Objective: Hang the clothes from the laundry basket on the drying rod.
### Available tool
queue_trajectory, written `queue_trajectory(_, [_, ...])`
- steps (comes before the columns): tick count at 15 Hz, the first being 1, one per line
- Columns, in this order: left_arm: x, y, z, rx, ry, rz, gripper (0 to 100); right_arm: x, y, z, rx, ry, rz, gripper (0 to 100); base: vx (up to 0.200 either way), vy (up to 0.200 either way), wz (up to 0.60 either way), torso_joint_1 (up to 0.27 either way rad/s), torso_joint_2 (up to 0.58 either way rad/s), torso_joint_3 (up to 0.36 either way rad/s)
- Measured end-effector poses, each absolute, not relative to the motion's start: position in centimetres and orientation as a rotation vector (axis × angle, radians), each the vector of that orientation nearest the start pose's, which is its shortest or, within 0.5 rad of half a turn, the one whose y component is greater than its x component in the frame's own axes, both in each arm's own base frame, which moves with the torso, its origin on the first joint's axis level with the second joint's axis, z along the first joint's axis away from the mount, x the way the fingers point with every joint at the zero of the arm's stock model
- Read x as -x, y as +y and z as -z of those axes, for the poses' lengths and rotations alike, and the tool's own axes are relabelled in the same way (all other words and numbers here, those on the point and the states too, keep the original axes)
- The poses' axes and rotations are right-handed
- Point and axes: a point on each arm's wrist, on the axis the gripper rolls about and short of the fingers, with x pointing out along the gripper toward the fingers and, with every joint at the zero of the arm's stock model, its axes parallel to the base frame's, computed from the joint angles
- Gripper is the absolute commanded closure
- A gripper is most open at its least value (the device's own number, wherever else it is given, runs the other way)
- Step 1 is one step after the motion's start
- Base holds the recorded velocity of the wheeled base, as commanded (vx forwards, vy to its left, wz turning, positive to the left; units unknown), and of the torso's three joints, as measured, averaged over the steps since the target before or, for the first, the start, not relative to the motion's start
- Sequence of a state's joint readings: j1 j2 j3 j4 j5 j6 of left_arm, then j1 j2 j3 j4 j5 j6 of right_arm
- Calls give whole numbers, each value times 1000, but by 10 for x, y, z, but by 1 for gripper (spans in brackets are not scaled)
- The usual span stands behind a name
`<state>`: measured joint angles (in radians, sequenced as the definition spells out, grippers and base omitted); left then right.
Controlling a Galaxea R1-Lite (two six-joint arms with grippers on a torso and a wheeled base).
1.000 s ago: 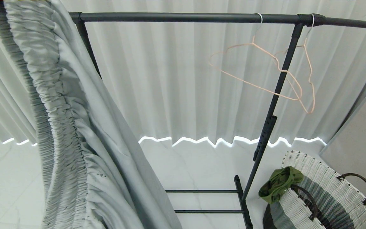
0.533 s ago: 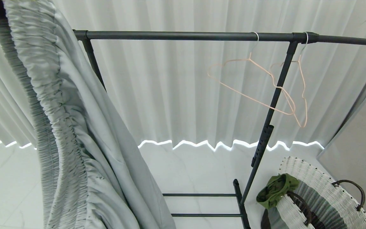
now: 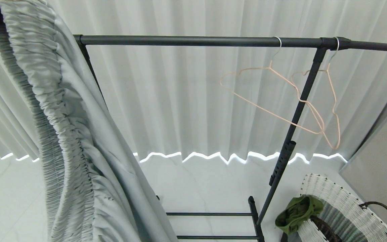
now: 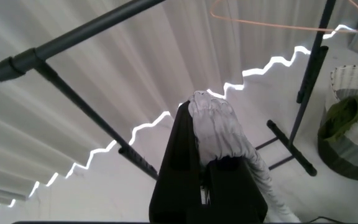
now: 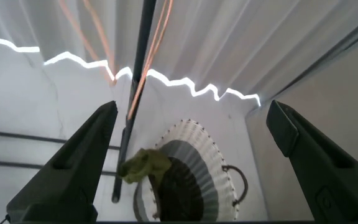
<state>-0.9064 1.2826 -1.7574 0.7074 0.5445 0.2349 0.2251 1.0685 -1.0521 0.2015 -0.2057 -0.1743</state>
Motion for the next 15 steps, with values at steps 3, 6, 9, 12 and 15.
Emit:
queue_trajectory(3, [-91,-97,-411,-387,132,382,100,-136,26,-311,181,234,-35,0,200,0,0,-1,-1,1])
queue_trajectory(6, [-93,-100,-407,-400,147,383,100,-155,31,-302,110,290,-26,0,67,0,0,2,1,1])
queue_trajectory(9, [-94,-101,-401,-417,166,384,100,-180,36,-288,34,370,-1,0,0,0,0,0,0,0])
queue_trajectory(12, [-93,-100,-399,-422,171,385,100,-210,37,-274,-8,417,76,0,0,0,0,0,0,0])
queue_trajectory(15, [-93,-100,-399,-423,172,386,100,-234,36,-260,-36,448,127,0,0,0,0,0,0,0])
